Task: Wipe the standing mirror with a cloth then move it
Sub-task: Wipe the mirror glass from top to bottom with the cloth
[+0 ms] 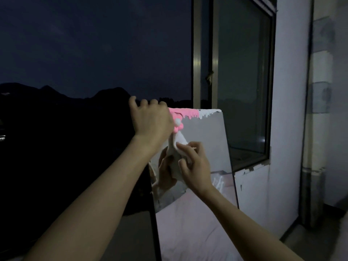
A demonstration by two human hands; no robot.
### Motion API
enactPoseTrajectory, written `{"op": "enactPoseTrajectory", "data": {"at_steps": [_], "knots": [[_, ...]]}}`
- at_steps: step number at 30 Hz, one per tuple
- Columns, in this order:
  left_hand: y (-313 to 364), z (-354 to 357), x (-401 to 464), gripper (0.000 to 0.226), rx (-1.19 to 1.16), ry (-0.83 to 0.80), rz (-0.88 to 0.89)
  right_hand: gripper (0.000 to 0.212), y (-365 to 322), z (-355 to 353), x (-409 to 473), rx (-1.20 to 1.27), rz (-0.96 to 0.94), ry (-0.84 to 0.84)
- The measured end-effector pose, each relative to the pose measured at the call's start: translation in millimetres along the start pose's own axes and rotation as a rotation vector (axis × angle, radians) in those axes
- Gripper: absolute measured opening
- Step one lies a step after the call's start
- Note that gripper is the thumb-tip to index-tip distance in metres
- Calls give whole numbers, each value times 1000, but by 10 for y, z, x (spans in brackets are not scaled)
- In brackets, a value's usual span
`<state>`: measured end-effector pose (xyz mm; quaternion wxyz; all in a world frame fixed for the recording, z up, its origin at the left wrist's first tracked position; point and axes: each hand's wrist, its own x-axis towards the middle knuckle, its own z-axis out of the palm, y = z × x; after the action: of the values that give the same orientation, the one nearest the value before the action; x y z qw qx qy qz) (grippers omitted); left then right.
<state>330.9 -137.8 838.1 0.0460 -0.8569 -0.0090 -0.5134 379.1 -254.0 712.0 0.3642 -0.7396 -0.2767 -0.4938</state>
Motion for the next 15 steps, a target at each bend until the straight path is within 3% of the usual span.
{"op": "enactPoseTrajectory", "data": {"at_steps": [4,8,12,15], "knots": [[-359,90,-160,53,-220,150,-14,44,-133,9,-168,-95,-35,-20],[-448,152,-262,50,-668,62,-49,49,-365,74,-127,-122,-28,-31],[-419,144,-296,47,-962,51,-80,49,-579,169,32,-24,176,56],[-419,198,-361,44,-1076,74,-127,46,-599,159,-109,15,36,-2]]}}
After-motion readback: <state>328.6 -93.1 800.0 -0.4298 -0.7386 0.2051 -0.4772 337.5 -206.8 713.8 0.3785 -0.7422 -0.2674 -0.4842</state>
